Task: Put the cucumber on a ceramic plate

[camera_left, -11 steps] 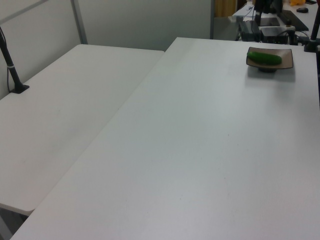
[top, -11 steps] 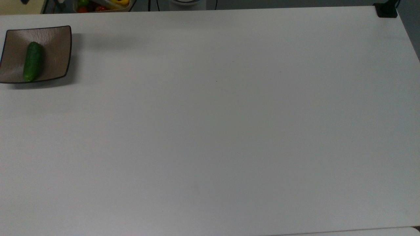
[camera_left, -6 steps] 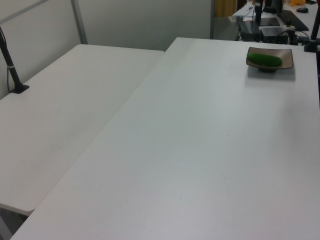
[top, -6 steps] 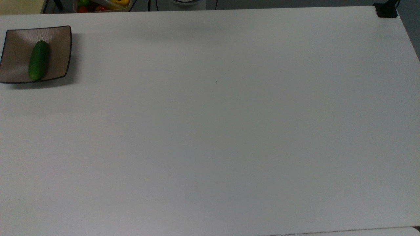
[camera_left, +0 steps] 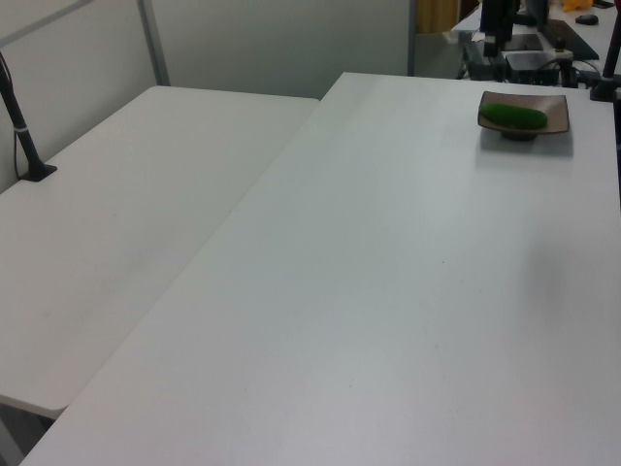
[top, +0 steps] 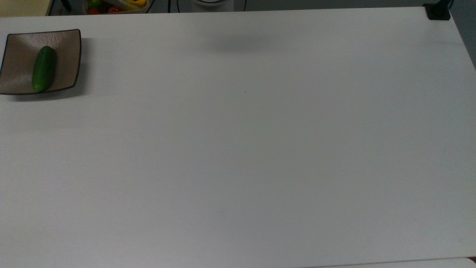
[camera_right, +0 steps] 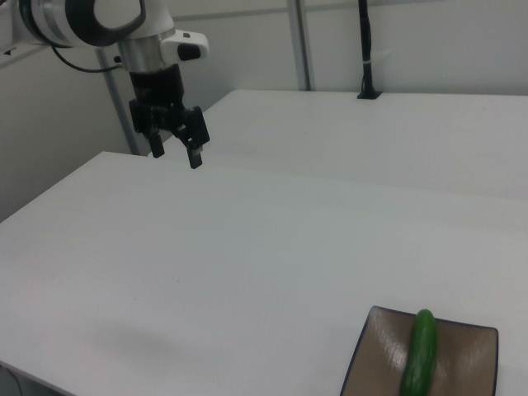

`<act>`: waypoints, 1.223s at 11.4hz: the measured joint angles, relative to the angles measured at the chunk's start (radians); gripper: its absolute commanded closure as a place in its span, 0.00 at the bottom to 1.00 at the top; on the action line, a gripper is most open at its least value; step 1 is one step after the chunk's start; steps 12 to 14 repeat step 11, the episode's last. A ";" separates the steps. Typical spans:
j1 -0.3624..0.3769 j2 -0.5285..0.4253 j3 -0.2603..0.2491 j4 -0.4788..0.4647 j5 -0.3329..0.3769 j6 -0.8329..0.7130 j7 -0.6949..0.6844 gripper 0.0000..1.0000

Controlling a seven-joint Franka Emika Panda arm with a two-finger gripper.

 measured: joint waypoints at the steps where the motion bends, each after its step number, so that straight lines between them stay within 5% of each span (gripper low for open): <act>1: 0.006 0.000 0.000 -0.010 0.000 0.015 0.000 0.00; 7: -0.069 0.006 0.076 -0.063 0.000 0.119 -0.131 0.00; 14: -0.090 0.010 0.083 -0.061 0.002 0.124 -0.178 0.00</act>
